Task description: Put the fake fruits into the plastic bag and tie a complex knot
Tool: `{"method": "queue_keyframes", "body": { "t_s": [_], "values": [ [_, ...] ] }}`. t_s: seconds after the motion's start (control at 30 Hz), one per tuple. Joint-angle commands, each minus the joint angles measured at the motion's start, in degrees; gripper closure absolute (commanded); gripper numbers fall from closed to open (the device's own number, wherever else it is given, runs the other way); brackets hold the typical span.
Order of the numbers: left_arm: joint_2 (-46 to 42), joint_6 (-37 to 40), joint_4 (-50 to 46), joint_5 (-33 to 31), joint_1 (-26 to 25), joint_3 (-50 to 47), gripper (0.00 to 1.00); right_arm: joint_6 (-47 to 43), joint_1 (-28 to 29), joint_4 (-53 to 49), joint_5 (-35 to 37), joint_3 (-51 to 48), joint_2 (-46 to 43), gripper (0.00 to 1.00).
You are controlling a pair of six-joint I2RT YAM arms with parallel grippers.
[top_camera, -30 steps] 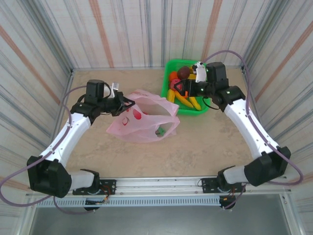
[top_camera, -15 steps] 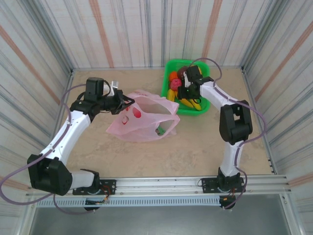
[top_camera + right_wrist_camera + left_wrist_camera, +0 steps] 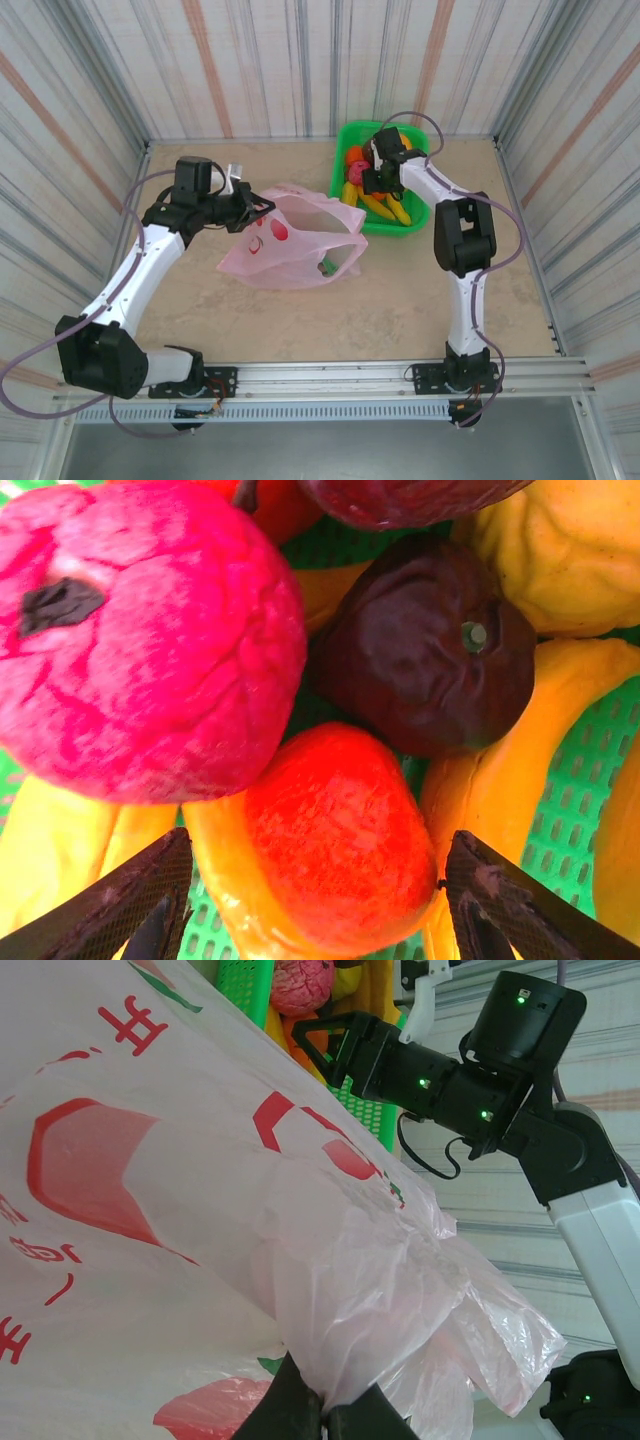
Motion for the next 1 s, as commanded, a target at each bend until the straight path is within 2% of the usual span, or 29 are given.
{"method": "queue_keyframes", "body": {
  "t_s": [0.0,0.23,0.43,0.6,0.83,0.97],
  "values": [
    [0.3,1.4,-1.1,0.9,0.7,1.7,1.00,-1.4,-0.6,-3.3,1.1,2.6,2.8,0.32],
    [0.2,1.2,-1.1,0.9,0.7,1.8,1.00,-1.8,-0.6,-4.9,1.3,3.2,5.3,0.32],
    [0.1,1.2,-1.3,0.9,0.7,1.7,1.00,-2.1,-0.6,-4.9,1.4,3.1,4.7,0.46],
    [0.1,1.4,-1.5,0.9,0.7,1.7,1.00,-2.4,-0.6,-3.7,1.6,1.3,-0.4,0.53],
    [0.2,1.3,-1.2,1.0,0.7,1.7,1.00,-2.0,-0.7,-1.5,0.0,-3.5,-9.7,0.55],
    [0.2,1.3,-1.2,1.1,0.7,1.6,1.00,-0.7,-0.5,-0.2,-2.0,-8.7,-18.0,0.56]
  ]
}}
